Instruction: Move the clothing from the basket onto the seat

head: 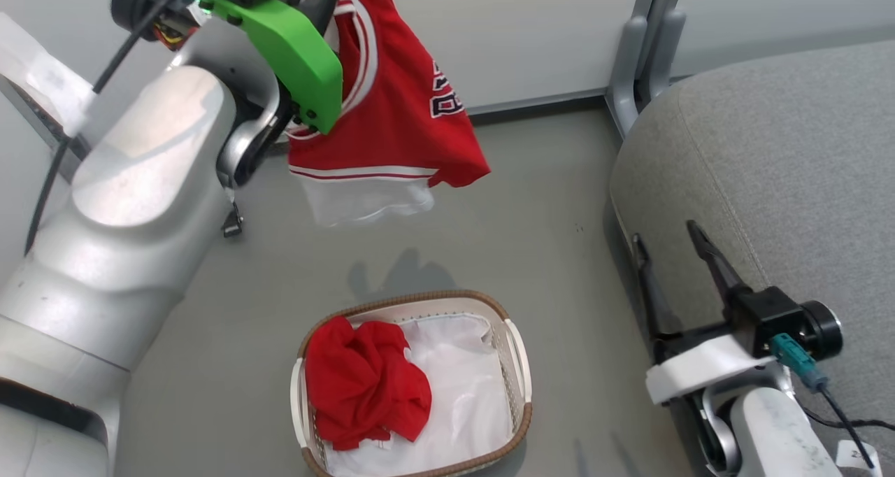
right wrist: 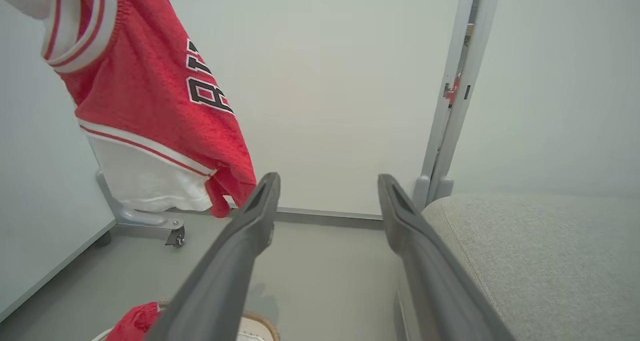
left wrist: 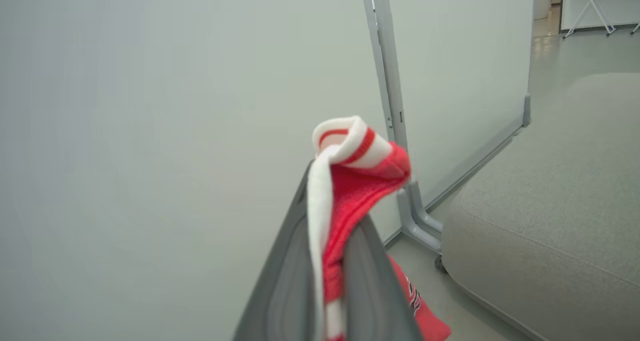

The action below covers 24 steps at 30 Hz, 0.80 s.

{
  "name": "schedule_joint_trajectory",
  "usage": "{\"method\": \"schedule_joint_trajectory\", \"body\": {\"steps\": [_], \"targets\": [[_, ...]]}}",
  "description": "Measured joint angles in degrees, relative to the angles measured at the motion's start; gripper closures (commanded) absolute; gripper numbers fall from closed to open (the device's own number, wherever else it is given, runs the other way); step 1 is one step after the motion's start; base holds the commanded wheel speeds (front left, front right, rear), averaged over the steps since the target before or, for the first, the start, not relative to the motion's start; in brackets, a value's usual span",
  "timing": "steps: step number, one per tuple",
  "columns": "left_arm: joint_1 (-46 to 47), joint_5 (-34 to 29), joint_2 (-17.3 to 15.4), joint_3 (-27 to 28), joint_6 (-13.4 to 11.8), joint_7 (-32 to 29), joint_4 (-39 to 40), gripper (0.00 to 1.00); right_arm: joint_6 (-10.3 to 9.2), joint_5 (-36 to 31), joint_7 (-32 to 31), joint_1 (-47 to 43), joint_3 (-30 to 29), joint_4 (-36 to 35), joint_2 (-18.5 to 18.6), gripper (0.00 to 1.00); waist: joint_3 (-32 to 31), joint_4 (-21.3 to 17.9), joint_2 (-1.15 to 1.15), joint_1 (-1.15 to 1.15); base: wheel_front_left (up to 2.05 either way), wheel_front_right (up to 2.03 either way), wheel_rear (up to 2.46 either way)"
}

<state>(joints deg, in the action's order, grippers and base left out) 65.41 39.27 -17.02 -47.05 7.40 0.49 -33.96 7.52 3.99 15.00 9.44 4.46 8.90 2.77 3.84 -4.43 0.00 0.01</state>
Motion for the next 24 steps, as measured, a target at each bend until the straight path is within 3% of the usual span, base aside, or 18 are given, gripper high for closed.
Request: {"method": "schedule_joint_trajectory", "body": {"steps": [6, 12, 24], "targets": [[1.5, 1.0, -0.2, -1.0, 0.0, -0.6, 0.6, 1.0, 0.0, -1.1, 0.0, 3.6, 6.2, 1.9, 0.0, 0.0, -1.9, -0.3, 0.0, 0.0, 0.0, 0.0, 0.0], [1.5, 1.6, 0.0, -2.5, 0.0, -0.5, 2.1, 1.0, 0.0, -3.5, 0.0, 8.9, 11.0, 9.0, 0.0, 0.0, -2.6, 0.3, 0.0, 0.0, 0.0, 0.0, 0.0], [1.3, 2.5, 1.5, -5.2, 0.0, -0.5, 8.3, 1.0, 0.0, -11.6, 0.0, 15.6, 7.2, 21.7, 0.0, 0.0, -3.1, 3.5, 0.0, 0.0, 0.0, 0.0, 0.0]]}}
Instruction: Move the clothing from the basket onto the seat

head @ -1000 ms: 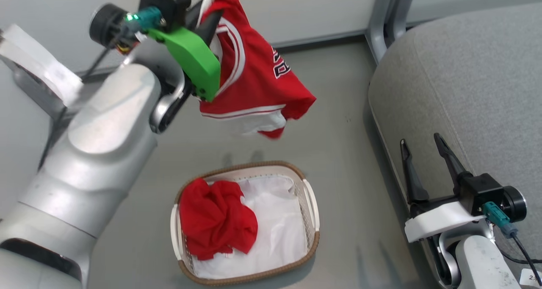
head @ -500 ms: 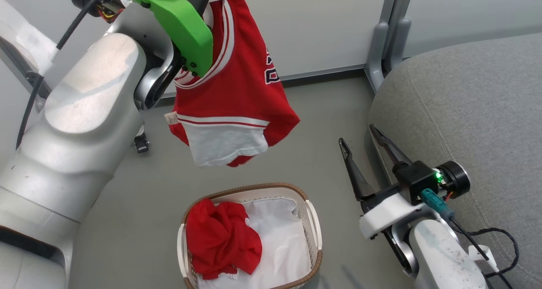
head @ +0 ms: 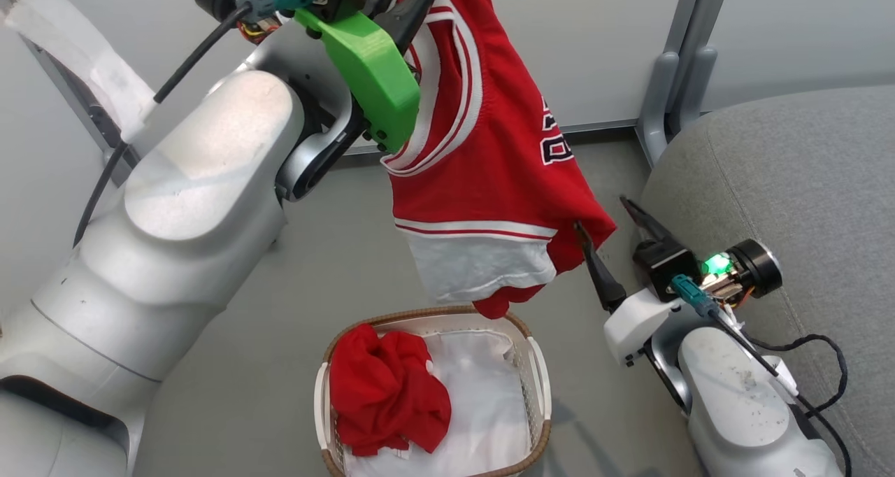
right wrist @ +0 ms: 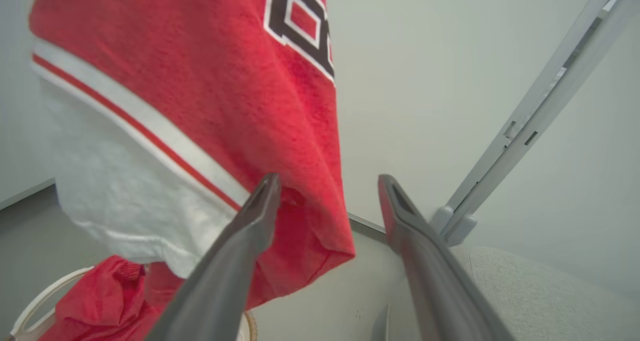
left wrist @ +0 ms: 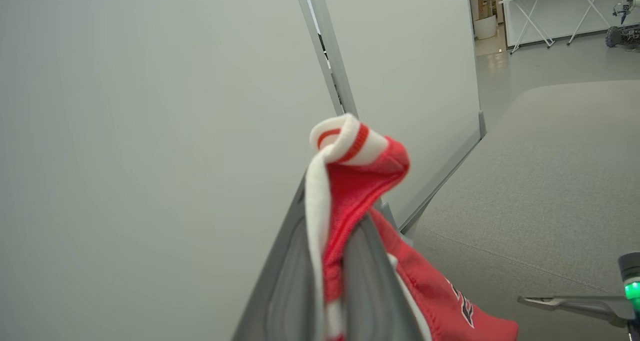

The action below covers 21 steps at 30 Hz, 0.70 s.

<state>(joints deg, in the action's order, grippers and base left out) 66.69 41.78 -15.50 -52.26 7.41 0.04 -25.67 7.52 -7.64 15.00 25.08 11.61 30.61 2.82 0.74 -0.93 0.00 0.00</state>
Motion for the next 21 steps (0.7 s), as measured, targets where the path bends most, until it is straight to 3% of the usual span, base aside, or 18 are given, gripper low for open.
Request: {"method": "schedule_joint_trajectory", "body": {"steps": [6, 11, 21], "targets": [[0.0, 0.0, 0.3, -0.5, 0.0, -0.2, 4.7, 1.0, 0.0, -3.0, 0.0, 2.0, 0.6, 2.9, 0.3, 0.0, -0.3, 1.0, 0.0, 0.0, 0.0, 0.0, 0.0], [0.0, 0.2, 0.3, -0.6, -0.6, -0.6, 7.1, 1.0, 0.01, -0.9, 0.0, 3.9, 6.6, 5.7, 0.2, 0.0, -0.6, 1.6, 0.0, 0.0, 0.0, 0.0, 0.0], [-0.6, 1.0, -0.1, -0.4, -1.4, -0.7, 9.8, 1.0, 0.0, 1.3, 0.0, 7.4, 9.8, 6.2, 0.5, 0.0, -0.9, 2.7, 0.0, 0.0, 0.0, 0.0, 0.0]]}}
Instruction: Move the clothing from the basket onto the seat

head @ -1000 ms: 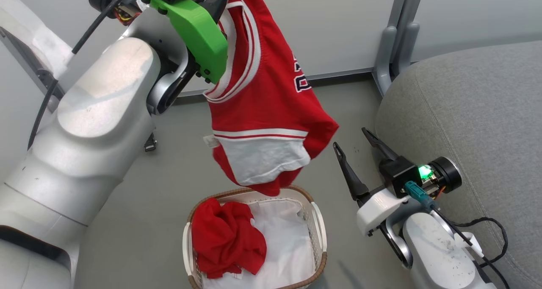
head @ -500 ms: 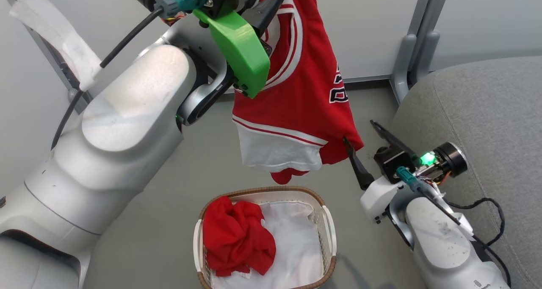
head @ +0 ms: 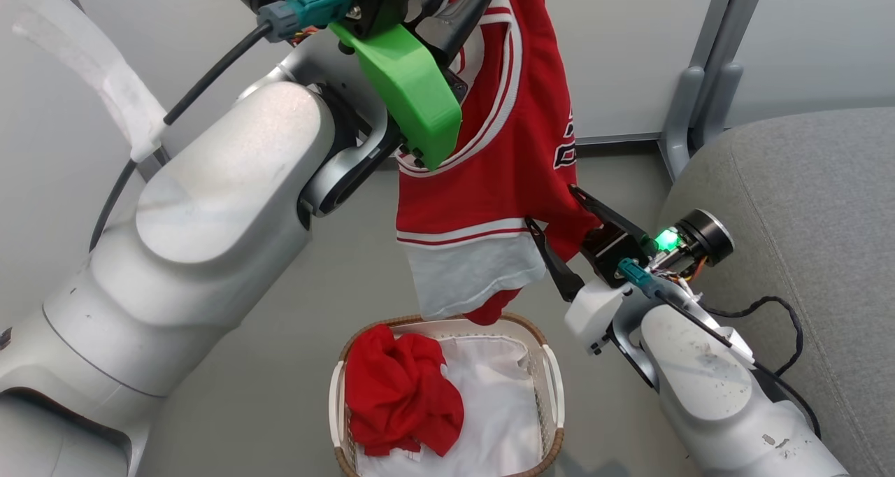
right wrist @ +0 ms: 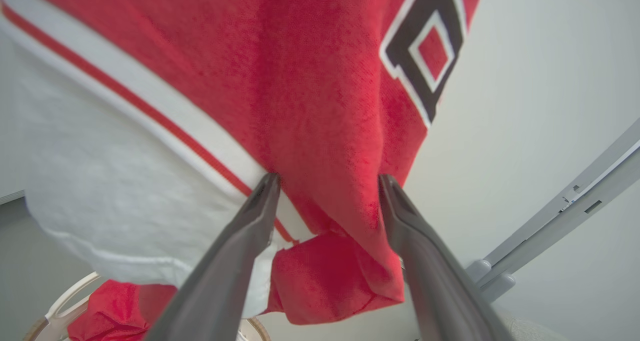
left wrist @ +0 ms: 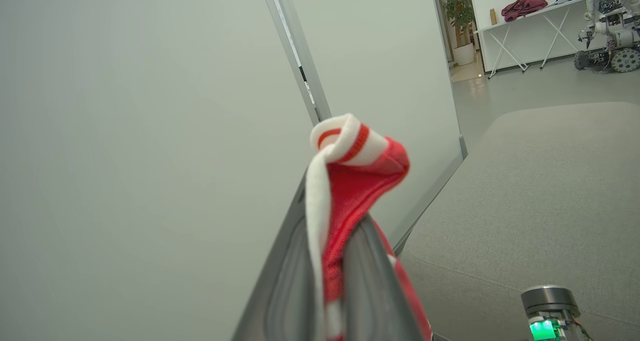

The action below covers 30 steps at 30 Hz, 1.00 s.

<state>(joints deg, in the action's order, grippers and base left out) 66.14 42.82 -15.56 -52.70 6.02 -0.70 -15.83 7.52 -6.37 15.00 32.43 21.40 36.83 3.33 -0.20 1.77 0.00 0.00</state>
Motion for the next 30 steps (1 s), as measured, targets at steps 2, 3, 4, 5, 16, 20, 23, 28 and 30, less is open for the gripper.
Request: {"method": "schedule_joint_trajectory", "body": {"steps": [2, 3, 4, 5, 16, 20, 23, 28, 30], "targets": [[-0.1, 0.2, 0.0, 0.0, -0.1, 0.0, 0.5, 1.0, 0.0, 0.8, 0.0, 1.0, 1.1, 1.0, 0.0, 0.72, -0.1, 0.3, 0.0, 0.0, 0.0, 0.0, 0.0], [-0.1, 0.2, 0.0, 0.0, -0.1, 0.0, 0.7, 1.0, 0.0, 1.3, 0.0, 1.4, 1.8, 1.5, -0.1, 1.0, -0.1, 0.4, 0.0, 0.0, 0.0, 0.0, 0.0], [-0.1, 0.2, -0.1, 0.0, -0.2, 0.0, 0.9, 1.0, 0.0, 1.9, 0.0, 1.7, 2.4, 2.1, -0.1, 1.0, -0.1, 0.6, 0.0, 0.0, 0.0, 0.0, 0.0], [-0.2, 0.3, -0.1, 0.0, -0.2, -0.1, 1.0, 1.0, 0.01, 2.2, 0.0, 2.2, 3.2, 2.5, -0.2, 1.0, -0.1, 0.7, 0.0, 0.0, 0.0, 0.0, 0.0], [-3.4, 1.6, -2.5, 0.8, -2.0, 0.1, -1.5, 1.0, 0.01, 6.9, 0.0, 3.8, 5.1, -0.2, 0.3, 1.0, 0.0, 0.4, 0.0, 0.0, 0.0, 0.0, 0.0], [-5.1, 3.0, -3.9, 1.7, -2.5, 0.8, -4.1, 1.0, 0.0, 8.1, 0.0, 3.6, 3.7, -2.7, 1.1, 1.0, 0.2, -0.6, 0.0, 0.0, 0.0, 0.0, 0.0], [-6.5, 3.6, -4.6, 2.2, -2.8, 1.4, -6.0, 1.0, 0.01, 8.5, 0.0, 3.5, 2.4, -4.7, 1.5, 1.0, 0.4, -1.4, 0.0, 0.0, 0.0, 0.0, 0.0], [-9.2, 4.1, -5.3, 2.7, -3.0, 4.0, -8.8, 0.0, 0.0, 8.8, 0.0, 3.5, -0.1, -7.5, 2.4, 1.0, 0.7, -2.8, 0.0, 0.0, 0.0, 0.0, 0.0], [-10.1, 3.9, -5.4, 2.5, -3.1, 5.2, -9.5, 0.0, 0.0, 8.8, 0.0, 3.5, -1.0, -8.3, 2.6, 1.0, 0.8, -3.3, 0.0, 0.0, 0.0, 0.0, 0.0]]}}
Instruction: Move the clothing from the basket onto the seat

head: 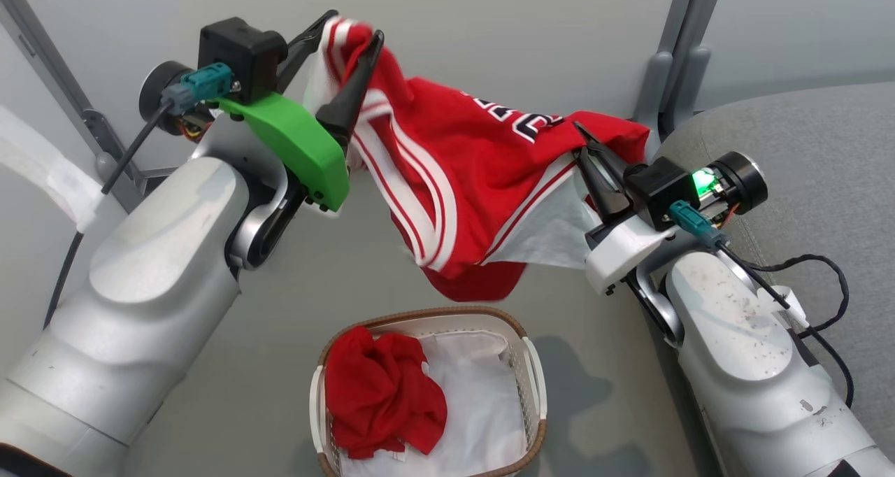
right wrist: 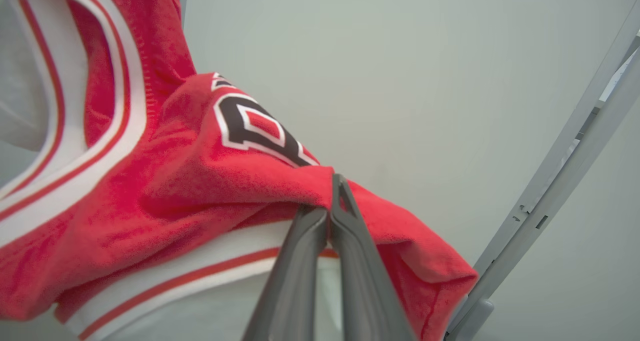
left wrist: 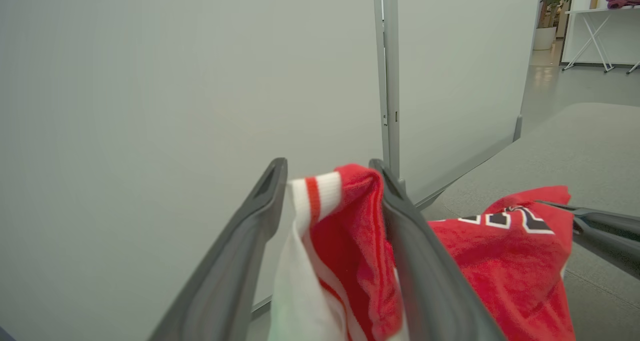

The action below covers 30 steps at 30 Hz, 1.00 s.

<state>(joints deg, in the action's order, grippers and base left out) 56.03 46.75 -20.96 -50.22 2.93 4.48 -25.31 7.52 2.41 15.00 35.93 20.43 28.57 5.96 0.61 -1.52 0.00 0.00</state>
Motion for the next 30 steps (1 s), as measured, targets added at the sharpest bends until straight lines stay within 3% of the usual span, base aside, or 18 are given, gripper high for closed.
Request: {"method": "schedule_joint_trajectory", "body": {"steps": [19, 30], "targets": [[-9.7, -0.6, 4.5, -3.9, 0.1, 7.8, 0.9, 0.0, 0.0, -2.5, 0.0, 1.0, -7.5, -6.0, 3.6, 1.0, 2.3, -6.1, 0.0, 0.0, 0.0, 0.0, 0.0], [-12.5, -3.0, 5.1, -6.3, -1.4, 8.7, 2.4, 0.0, 0.01, -3.2, 0.0, 1.1, -9.0, -8.2, 3.3, 1.0, 4.3, -14.5, 0.0, 0.0, 0.0, 0.0, 0.0]]}}
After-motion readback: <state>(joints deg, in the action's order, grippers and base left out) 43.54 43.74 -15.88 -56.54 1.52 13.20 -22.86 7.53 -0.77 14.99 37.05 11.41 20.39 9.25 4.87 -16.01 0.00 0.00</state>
